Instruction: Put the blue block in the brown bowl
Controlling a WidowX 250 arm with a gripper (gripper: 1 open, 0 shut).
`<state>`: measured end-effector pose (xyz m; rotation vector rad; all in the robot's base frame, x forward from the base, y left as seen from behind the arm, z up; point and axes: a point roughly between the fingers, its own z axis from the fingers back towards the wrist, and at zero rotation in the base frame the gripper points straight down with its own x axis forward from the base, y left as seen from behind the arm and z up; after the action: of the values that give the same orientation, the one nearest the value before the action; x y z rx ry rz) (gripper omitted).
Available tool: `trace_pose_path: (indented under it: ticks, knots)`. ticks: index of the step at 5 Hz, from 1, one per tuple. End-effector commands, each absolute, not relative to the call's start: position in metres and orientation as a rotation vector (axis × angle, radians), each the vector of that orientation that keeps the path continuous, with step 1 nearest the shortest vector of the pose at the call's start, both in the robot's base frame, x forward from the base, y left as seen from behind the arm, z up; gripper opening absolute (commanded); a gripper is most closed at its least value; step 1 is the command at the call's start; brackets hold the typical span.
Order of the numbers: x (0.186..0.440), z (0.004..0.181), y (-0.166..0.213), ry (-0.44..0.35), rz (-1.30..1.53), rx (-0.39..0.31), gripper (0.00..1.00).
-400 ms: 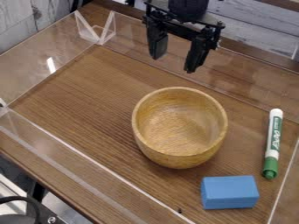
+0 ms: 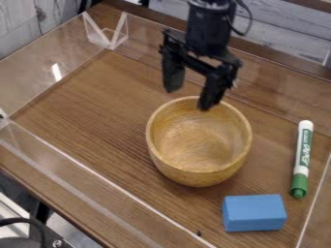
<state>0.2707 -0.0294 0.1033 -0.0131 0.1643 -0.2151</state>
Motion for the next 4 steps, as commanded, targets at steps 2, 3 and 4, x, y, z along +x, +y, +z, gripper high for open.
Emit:
trace_pose_path:
  ticks: [2,3,4]
  knots:
    - [0.246,0.121,-0.076,0.063,-0.571,-0.001,1.00]
    - [0.236,0.119,-0.092,0.053,-0.691,0.005,1.00]
    - [0.228,0.115,-0.104,0.042,-0.796,0.009,1.00]
